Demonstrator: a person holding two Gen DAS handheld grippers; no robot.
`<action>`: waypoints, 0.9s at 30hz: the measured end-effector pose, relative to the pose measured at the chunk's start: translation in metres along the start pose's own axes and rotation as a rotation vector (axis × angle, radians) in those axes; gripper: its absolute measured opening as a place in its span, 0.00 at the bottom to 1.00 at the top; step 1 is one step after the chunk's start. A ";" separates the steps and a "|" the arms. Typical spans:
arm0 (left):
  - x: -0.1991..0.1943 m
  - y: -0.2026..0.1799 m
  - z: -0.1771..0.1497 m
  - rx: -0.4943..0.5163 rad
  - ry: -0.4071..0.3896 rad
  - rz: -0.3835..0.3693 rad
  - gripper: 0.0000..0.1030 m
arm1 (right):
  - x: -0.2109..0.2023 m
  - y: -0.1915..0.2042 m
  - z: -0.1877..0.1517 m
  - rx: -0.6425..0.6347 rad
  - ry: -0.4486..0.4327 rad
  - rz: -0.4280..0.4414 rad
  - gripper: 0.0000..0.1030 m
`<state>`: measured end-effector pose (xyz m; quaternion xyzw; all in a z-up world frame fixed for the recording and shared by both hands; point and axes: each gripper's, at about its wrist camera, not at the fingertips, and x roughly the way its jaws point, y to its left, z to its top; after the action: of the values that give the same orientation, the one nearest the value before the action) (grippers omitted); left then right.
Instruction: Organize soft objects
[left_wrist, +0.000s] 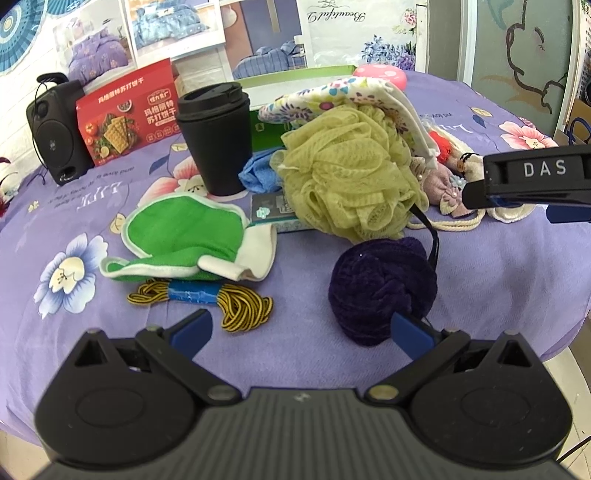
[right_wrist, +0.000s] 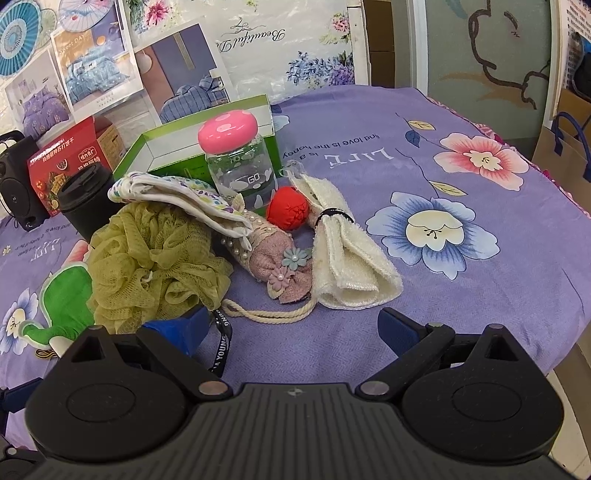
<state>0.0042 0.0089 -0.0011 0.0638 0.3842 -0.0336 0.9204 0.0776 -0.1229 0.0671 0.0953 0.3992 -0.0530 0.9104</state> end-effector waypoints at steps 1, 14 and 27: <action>0.000 0.000 0.000 0.000 0.001 -0.001 0.99 | 0.000 0.000 0.000 0.000 0.001 0.000 0.83; 0.002 0.000 0.000 -0.001 0.007 -0.004 0.99 | 0.002 0.001 -0.001 -0.009 0.009 0.002 0.83; 0.005 0.001 -0.001 -0.004 0.019 -0.011 0.99 | 0.006 0.000 -0.001 -0.008 0.016 0.005 0.83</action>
<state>0.0076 0.0103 -0.0055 0.0602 0.3934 -0.0372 0.9166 0.0807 -0.1223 0.0619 0.0931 0.4065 -0.0487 0.9076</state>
